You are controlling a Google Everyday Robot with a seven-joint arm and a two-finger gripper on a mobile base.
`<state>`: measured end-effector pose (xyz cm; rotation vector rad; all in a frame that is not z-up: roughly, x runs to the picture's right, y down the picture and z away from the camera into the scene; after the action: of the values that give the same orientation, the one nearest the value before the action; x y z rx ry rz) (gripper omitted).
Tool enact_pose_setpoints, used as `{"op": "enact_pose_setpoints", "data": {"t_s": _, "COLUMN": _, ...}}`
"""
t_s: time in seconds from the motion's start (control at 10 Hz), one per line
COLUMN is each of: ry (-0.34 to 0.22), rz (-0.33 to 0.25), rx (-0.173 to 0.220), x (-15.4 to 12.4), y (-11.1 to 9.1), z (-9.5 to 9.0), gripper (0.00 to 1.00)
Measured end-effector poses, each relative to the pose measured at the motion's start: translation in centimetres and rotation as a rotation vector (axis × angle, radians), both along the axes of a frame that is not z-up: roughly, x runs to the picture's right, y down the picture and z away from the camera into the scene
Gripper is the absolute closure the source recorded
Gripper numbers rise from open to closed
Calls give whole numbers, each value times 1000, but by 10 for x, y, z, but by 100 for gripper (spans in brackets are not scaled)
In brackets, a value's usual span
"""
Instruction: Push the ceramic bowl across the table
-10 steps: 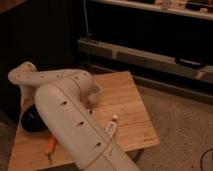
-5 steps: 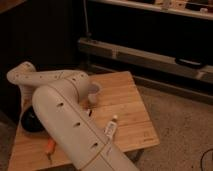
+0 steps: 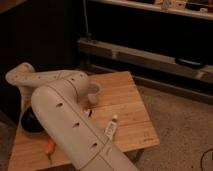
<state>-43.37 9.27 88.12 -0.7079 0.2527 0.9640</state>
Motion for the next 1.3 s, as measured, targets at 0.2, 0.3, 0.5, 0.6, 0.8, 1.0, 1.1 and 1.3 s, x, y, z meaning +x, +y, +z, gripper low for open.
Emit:
{"op": "enact_pose_setpoints", "data": {"t_s": 0.2, "ry": -4, "rz": -16, "rx": -7, "x": 8, "y": 2, "z": -6, "gripper": 20}}
{"op": "enact_pose_setpoints", "data": {"t_s": 0.3, "ry": -7, "rz": -19, "rx": -8, "x": 10, "y": 2, "z": -9, "gripper": 20}}
{"op": "enact_pose_setpoints", "data": {"t_s": 0.5, "ry": -20, "rz": -31, "rx": -12, "x": 16, "y": 2, "z": -20, "gripper": 20}}
{"op": "enact_pose_setpoints", "data": {"t_s": 0.6, "ry": -32, "rz": -34, "rx": -12, "x": 17, "y": 2, "z": -25, "gripper": 20}}
{"op": "enact_pose_setpoints", "data": {"t_s": 0.8, "ry": -56, "rz": -46, "rx": -29, "x": 21, "y": 6, "z": -32, "gripper": 20}}
{"op": "enact_pose_setpoints", "data": {"t_s": 1.0, "ry": -65, "rz": -51, "rx": -44, "x": 23, "y": 13, "z": -32, "gripper": 20}}
{"op": "enact_pose_setpoints", "data": {"t_s": 1.1, "ry": -70, "rz": -56, "rx": -43, "x": 22, "y": 16, "z": -33, "gripper": 20}}
{"op": "enact_pose_setpoints", "data": {"t_s": 1.3, "ry": -88, "rz": -50, "rx": -27, "x": 19, "y": 10, "z": -40, "gripper": 20}}
